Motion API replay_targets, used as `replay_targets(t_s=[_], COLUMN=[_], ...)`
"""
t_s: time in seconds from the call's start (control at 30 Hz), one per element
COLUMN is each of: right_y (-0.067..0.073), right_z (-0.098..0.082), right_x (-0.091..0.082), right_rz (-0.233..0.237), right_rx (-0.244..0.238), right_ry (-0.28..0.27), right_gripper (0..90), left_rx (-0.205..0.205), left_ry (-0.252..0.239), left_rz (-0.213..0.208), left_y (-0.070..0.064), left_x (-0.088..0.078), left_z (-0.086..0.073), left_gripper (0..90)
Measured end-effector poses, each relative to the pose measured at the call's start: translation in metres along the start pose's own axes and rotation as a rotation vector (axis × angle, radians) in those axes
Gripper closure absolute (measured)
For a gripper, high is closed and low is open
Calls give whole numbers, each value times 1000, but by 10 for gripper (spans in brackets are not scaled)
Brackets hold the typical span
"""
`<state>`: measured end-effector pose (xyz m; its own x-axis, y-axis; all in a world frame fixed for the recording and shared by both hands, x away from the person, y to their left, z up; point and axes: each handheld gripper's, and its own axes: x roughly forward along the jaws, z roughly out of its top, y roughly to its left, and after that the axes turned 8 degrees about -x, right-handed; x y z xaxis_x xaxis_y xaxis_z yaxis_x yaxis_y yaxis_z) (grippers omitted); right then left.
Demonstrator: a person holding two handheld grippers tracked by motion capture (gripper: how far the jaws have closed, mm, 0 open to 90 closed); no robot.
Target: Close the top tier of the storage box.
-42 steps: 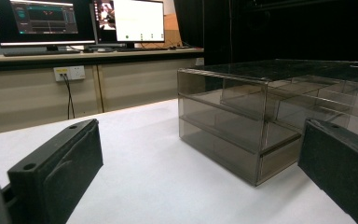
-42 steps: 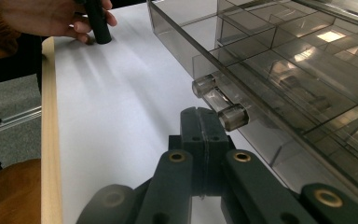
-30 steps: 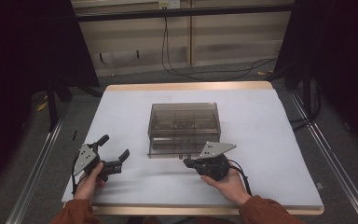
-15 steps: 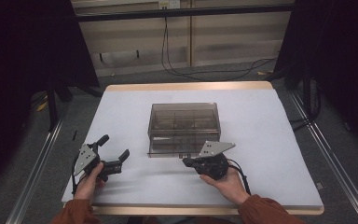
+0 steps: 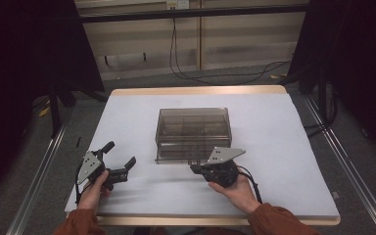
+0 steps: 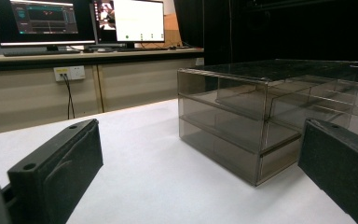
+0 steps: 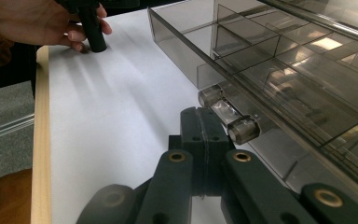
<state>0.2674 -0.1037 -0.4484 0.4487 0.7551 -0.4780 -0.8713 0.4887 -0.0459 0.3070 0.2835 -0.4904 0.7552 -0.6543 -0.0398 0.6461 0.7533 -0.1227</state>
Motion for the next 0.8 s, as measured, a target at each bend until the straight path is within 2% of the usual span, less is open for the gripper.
replay_targets(t_s=[0.8], right_y=[-3], right_z=[2], right_x=[3], right_rz=[-12], right_rx=[18], right_ry=[-19], right_gripper=[900], left_rx=[-1], left_ry=[2], left_rz=[-2], left_y=[0], left_x=[0], left_z=[0], left_gripper=[0])
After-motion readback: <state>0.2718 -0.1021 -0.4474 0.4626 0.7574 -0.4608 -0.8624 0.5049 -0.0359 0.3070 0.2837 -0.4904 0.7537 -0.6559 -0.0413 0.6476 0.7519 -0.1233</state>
